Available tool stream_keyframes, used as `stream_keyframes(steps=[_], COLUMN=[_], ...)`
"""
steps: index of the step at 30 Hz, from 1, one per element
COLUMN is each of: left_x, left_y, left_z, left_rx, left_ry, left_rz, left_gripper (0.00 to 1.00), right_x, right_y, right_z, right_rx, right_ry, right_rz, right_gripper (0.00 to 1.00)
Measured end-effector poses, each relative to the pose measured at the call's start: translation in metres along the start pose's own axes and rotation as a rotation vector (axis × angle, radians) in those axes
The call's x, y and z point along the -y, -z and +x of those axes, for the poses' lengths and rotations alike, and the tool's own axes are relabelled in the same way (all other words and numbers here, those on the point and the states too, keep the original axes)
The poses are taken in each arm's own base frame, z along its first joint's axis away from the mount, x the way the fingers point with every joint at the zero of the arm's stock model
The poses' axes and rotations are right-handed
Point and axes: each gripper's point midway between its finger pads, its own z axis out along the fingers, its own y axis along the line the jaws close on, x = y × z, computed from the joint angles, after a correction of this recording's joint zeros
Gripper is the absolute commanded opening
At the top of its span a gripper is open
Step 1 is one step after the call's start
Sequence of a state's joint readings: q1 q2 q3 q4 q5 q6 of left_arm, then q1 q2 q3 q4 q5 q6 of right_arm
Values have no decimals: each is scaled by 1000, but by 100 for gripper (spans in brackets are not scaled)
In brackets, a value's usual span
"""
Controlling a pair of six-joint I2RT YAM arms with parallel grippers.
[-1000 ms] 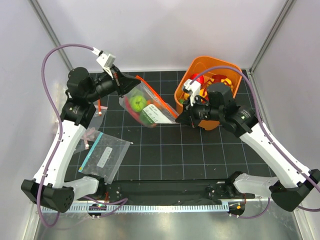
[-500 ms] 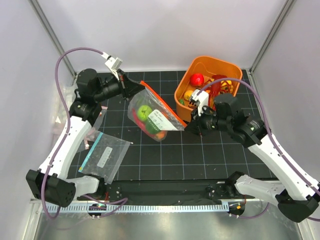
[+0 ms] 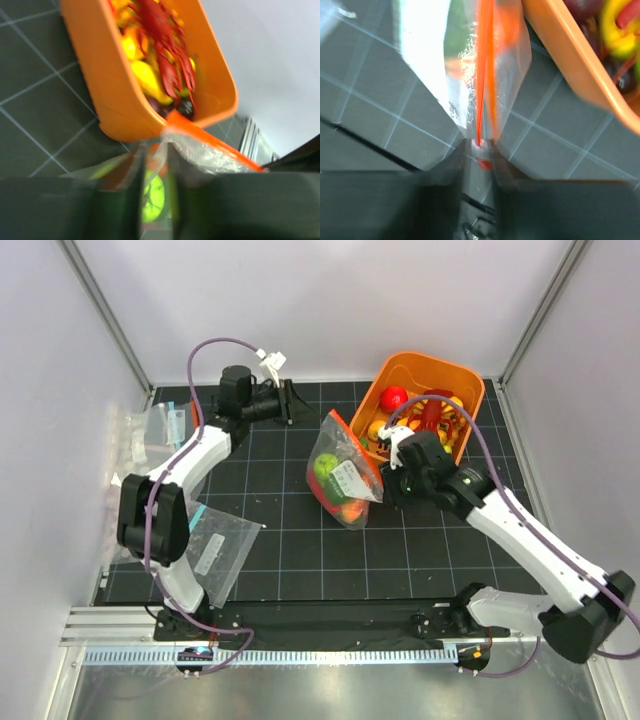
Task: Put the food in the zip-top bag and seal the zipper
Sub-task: Place the zipper food storage bag at the center of the board.
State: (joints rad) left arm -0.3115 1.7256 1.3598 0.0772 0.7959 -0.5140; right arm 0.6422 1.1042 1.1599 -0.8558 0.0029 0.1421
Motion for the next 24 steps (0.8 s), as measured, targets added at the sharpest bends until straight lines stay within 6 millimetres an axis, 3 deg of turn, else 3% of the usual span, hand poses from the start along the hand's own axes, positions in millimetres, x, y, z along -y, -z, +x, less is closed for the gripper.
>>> stream_keyframes(steps=[3, 4, 5, 6, 7, 10, 13, 20, 24], left_x=[-21, -24, -26, -28, -28, -27, -20, -1, 8], left_y=[-10, -11, -11, -10, -8, -2, 14, 88, 128], left_z=[-19, -24, -28, -30, -32, -38, -49, -66, -56], left_rx=[40, 50, 61, 69, 78, 95, 136, 307, 388], left_ry=[27, 27, 32, 38, 36, 9, -39, -45, -19], left_rz=[-47, -55, -65, -73, -81, -118, -179, -383, -463], left_gripper=[82, 96, 100, 100, 100, 100, 100, 100, 100], right_x=[18, 24, 29, 32, 38, 48, 53, 60, 62], right_y=[-20, -26, -30, -32, -32, -24, -5, 76, 87], right_z=[18, 23, 27, 28, 29, 22, 3, -76, -88], right_rx=[-115, -146, -170, -179, -180, -139, -31, 357, 423], right_ry=[-49, -70, -91, -105, -128, -168, -197, -240, -316], right_rz=[94, 122, 147, 167, 193, 228, 235, 269, 284], right_gripper=[49, 62, 69, 78, 99, 100, 99, 100, 100])
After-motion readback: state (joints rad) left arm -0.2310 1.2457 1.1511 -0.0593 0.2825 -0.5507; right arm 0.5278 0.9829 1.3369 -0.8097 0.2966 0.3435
